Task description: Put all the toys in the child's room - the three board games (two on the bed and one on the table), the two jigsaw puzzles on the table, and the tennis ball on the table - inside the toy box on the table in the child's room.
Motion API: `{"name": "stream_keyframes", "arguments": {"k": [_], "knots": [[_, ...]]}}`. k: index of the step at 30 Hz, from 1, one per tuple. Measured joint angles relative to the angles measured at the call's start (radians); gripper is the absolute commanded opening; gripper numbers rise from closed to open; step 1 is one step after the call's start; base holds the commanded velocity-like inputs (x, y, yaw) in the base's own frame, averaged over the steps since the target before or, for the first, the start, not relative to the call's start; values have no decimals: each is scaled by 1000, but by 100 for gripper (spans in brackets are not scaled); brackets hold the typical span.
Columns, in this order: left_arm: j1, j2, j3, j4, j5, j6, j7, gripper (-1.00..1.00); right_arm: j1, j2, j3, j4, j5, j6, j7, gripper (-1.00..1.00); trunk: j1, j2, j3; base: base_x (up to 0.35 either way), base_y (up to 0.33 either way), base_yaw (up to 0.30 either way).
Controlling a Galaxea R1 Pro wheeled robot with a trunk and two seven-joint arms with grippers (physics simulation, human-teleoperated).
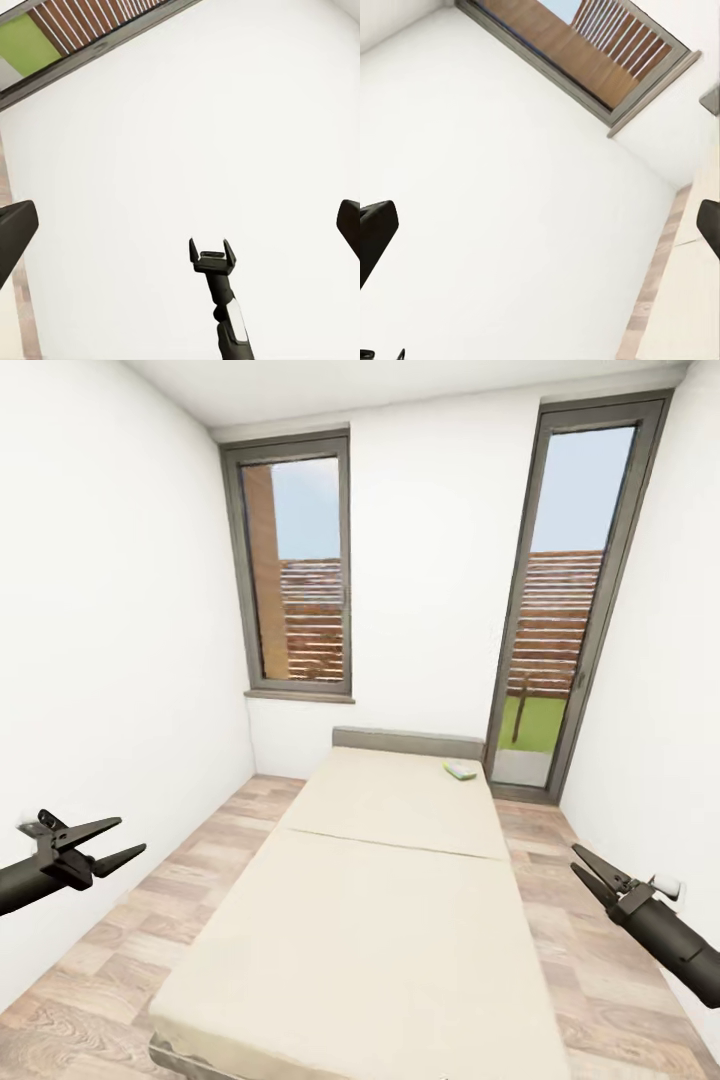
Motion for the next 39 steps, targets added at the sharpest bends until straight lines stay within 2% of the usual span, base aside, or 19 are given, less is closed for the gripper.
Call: {"name": "stream_keyframes", "arguments": {"k": [12,39], "knots": [[0,0,0,0,0,0,0,100,0,0,0,3,0,0,1,100,0,0,-8,0,-295,-204],[0,0,0,0,0,0,1,100,0,1,2,0,5,-2,-2,100,0,0,-8,0,-306,-7]]}}
